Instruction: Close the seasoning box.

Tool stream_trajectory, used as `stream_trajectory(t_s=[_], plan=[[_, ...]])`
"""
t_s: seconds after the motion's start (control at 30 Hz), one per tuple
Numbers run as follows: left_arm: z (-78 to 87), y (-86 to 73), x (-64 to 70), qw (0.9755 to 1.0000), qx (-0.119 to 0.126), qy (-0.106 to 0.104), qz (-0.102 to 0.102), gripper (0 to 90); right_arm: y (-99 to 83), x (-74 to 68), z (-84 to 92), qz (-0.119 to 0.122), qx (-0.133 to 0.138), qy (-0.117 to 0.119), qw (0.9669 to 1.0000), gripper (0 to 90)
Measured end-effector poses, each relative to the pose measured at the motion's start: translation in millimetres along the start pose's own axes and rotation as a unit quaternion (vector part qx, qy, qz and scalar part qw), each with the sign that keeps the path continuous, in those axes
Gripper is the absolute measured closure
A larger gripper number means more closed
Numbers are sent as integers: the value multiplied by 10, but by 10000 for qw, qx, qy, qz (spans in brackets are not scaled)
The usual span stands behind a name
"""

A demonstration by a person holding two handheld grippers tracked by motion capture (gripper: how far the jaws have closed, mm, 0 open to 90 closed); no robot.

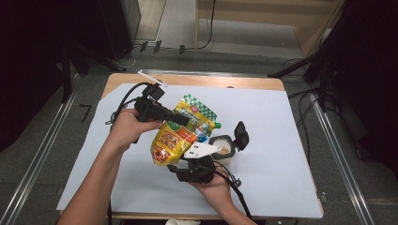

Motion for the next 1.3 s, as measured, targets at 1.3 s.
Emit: stream_trajectory(t_s=[1.3], plan=[[450, 131, -201, 9970, 768, -13, -10, 900, -70, 9, -15, -24, -83, -20, 10000, 508]])
Point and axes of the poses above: each handheld gripper's, and its own axes: z roughly backward along the jaws, y roughly out of its top, x roughly to its right, the point moved 9 cm from there along -z, roughly forward along the jaws, and after that the axes turned 9 degrees about x, right-handed, at the moved point
